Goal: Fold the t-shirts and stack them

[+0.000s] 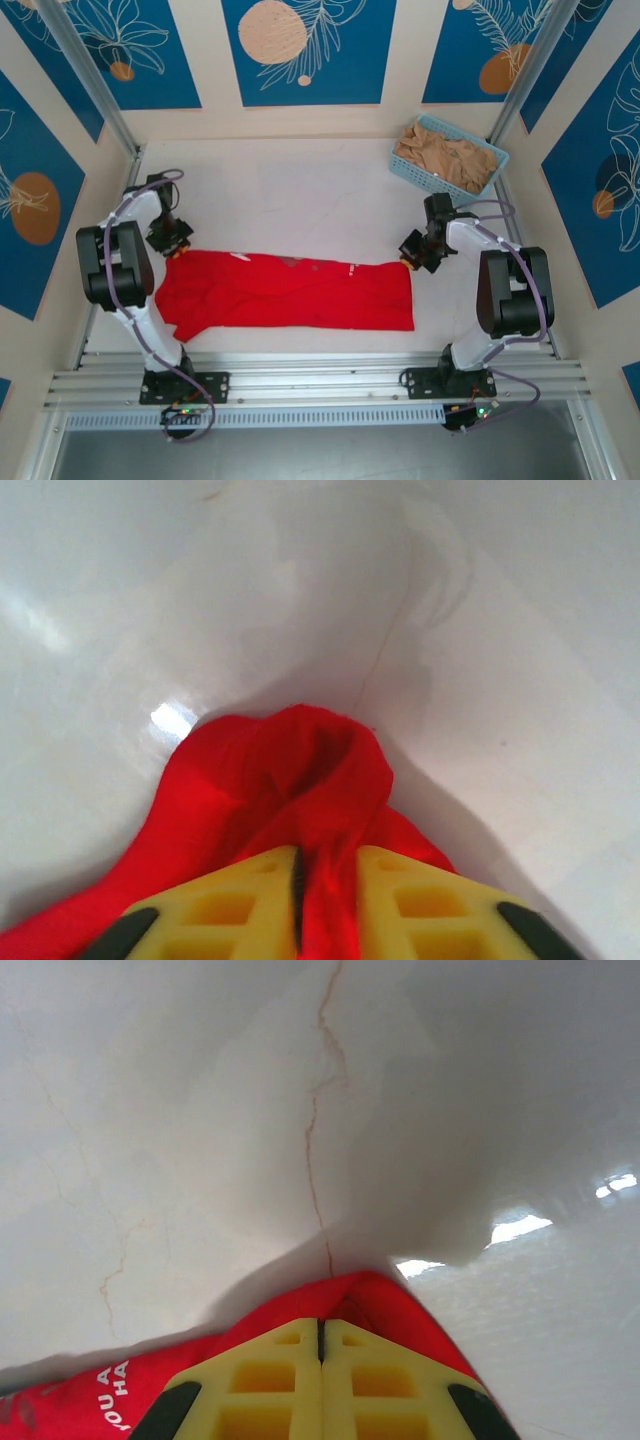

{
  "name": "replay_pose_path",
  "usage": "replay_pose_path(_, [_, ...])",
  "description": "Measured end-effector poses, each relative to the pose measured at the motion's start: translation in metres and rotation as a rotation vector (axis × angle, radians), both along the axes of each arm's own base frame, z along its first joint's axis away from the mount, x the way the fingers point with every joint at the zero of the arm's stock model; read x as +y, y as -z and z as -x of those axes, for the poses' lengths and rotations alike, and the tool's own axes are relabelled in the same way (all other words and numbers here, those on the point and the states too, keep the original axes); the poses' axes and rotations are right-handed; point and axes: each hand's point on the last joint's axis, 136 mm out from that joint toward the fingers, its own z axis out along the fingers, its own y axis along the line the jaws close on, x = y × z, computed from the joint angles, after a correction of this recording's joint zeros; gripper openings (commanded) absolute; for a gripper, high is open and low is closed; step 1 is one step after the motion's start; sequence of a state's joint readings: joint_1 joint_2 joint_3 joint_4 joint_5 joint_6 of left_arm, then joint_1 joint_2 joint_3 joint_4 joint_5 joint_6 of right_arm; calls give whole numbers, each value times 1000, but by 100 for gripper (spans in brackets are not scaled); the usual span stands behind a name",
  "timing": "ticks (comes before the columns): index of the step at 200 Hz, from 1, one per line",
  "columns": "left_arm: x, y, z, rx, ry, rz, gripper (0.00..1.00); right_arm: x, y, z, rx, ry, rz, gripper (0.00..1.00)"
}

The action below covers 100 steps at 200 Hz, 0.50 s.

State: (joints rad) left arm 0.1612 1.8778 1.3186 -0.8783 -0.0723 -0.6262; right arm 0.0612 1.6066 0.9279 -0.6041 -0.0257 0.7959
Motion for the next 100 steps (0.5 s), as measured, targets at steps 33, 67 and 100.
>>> replay_pose_path(33, [3,13,5,41,-3,-1,0,-8,-3,4,15,24,5,0])
replay_pose_path(67, [10,18,8,58,-20,-2,0,-16,-15,-3,5,53,-1,0])
replay_pose_path(100, [14,16,8,57,-27,-4,0,-16,-34,-19,-33,63,-21,0])
